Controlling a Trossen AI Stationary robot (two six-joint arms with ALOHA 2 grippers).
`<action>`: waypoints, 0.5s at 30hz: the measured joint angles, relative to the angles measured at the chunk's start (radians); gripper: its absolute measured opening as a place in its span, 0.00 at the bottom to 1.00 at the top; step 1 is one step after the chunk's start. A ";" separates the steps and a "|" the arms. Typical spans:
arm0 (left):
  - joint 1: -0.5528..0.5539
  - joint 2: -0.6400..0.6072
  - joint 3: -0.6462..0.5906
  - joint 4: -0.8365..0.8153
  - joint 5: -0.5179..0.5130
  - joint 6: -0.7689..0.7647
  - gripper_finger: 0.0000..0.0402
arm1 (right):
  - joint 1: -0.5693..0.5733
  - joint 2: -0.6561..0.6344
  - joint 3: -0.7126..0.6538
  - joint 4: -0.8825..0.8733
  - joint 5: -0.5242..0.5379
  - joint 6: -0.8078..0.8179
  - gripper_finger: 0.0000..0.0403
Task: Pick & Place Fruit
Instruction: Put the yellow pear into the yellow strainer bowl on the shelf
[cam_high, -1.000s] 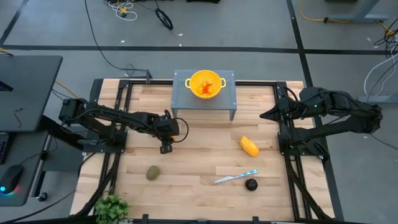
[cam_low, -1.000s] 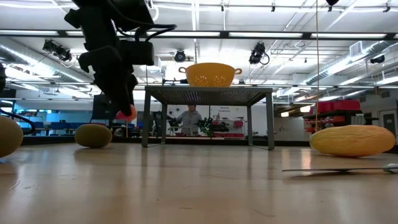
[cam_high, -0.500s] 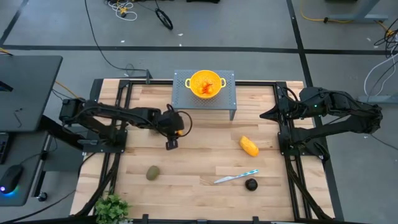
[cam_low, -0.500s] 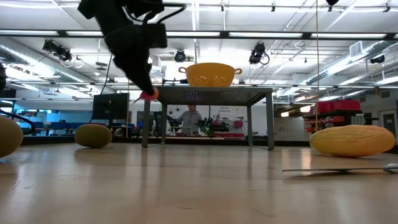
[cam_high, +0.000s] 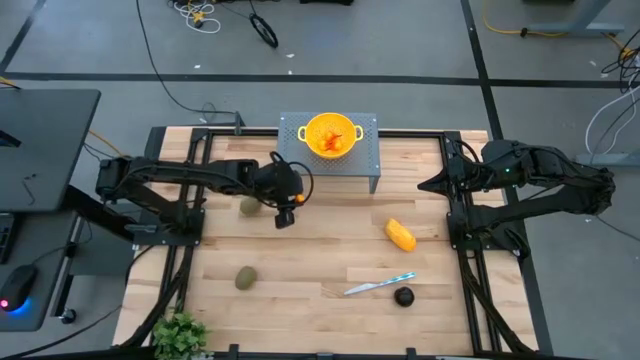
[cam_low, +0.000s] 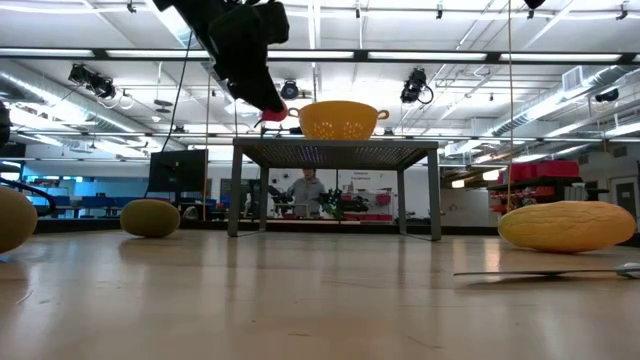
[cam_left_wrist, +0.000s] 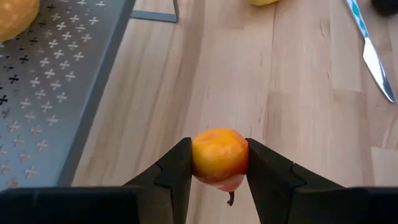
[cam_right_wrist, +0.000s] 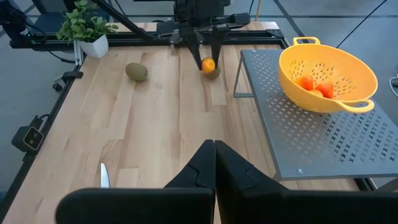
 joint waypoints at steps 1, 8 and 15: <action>0.003 0.000 0.000 -0.001 0.005 0.000 0.34 | 0.000 0.000 0.000 0.000 0.000 0.000 0.00; 0.013 0.000 0.000 -0.001 0.025 -0.002 0.33 | 0.000 0.000 0.000 -0.006 0.000 0.000 0.00; 0.013 0.000 0.001 0.000 0.038 -0.042 0.33 | 0.000 0.000 0.000 -0.006 0.000 0.000 0.00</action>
